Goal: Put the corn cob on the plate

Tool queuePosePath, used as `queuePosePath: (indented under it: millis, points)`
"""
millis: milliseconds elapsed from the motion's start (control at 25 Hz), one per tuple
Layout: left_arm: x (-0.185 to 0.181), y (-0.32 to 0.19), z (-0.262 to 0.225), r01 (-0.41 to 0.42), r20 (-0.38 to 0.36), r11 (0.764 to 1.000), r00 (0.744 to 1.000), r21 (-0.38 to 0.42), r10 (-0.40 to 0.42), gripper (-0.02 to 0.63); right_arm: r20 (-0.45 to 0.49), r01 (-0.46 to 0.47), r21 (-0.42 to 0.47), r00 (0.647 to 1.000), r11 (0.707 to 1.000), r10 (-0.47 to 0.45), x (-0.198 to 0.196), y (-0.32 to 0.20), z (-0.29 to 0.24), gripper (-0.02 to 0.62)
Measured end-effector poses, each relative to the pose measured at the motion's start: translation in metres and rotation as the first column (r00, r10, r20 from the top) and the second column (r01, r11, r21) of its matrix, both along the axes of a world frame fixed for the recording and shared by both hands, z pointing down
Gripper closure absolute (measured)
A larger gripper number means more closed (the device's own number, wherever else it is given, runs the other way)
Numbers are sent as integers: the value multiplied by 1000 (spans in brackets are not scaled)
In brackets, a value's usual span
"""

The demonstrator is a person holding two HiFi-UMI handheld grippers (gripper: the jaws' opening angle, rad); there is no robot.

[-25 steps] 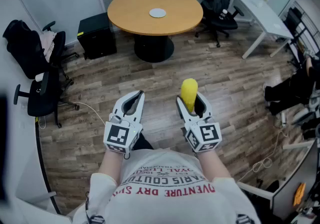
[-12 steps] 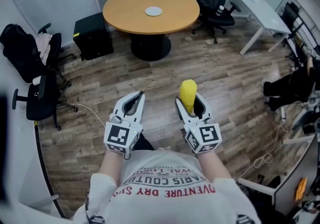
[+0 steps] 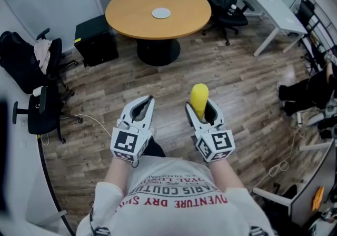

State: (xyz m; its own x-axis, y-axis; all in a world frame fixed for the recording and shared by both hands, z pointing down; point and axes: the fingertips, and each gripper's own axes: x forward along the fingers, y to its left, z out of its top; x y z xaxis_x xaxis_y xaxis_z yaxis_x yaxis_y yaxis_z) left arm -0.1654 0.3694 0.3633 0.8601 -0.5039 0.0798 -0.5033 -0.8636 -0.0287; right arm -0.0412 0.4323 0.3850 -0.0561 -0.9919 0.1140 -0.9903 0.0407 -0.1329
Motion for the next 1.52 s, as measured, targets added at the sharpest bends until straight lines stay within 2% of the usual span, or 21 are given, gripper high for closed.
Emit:
queuePosePath:
  millis: [200, 520, 800, 960, 1200, 1360, 1520]
  points:
    - [4, -61, -2, -18, -3, 1000, 1000, 5, 18, 572, -1, -30, -14, 1000, 999, 30, 5, -56, 2, 330]
    - [6, -187, -13, -63, -19, 998, 998, 9, 63, 572, 8, -96, -13, 995, 995, 96, 10, -169, -3, 330]
    - [1, -274, -10, -77, -29, 997, 997, -22, 76, 572, 30, -118, -41, 992, 992, 119, 12, -251, -6, 330]
    - [3, -309, -1, -53, -43, 997, 998, -54, 50, 572, 23, -103, -60, 994, 993, 105, 18, -289, 2, 330]
    - [18, -352, 15, 21, -28, 998, 999, -67, -23, 572, 39, -34, -71, 999, 997, 37, 41, -342, 18, 330]
    - [41, -390, 20, 90, -25, 993, 995, -72, -92, 572, 47, 32, -72, 998, 997, -28, 69, -385, 24, 330]
    - [83, -426, 20, 148, -14, 987, 989, -64, -150, 572, 34, 92, -80, 995, 992, -90, 113, -430, 28, 330]
